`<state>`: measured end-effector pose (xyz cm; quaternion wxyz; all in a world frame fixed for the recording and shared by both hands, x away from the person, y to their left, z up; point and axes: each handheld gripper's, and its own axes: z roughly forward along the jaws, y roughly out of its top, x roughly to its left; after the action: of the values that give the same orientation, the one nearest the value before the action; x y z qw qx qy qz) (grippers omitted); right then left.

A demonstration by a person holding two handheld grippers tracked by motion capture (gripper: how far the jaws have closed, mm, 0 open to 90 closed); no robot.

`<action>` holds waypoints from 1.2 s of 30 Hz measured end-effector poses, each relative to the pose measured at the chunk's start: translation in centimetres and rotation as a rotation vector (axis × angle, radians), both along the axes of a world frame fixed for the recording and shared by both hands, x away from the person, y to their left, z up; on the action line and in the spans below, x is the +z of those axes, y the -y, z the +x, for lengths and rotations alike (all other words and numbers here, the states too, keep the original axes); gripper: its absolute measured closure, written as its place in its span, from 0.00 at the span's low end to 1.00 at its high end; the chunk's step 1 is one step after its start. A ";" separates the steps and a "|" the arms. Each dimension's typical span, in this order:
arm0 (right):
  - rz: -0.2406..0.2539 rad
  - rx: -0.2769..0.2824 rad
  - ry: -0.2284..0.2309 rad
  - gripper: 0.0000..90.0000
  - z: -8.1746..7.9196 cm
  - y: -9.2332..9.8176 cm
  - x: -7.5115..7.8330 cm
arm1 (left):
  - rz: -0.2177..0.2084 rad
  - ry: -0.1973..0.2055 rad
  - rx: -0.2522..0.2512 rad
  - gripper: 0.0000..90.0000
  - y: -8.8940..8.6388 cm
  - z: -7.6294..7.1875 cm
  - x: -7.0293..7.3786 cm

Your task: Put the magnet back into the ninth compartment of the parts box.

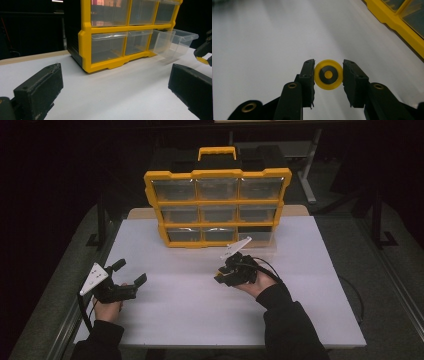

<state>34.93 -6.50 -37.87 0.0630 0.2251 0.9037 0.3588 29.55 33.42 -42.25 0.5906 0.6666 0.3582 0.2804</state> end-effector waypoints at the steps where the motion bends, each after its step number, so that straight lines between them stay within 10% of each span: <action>1: 0.001 -0.003 0.003 0.68 0.1 0.1 0.0 | -0.001 -0.001 0.000 0.00 0.0 0.0 0.0; 36: 0.074 -0.103 0.049 0.68 0.8 4.2 3.0 | -0.003 -0.003 0.001 0.00 0.0 0.0 0.0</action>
<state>35.72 -10.67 -34.89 0.0948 0.2645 0.8752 0.3937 29.56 33.37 -42.27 0.5910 0.6658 0.3600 0.2790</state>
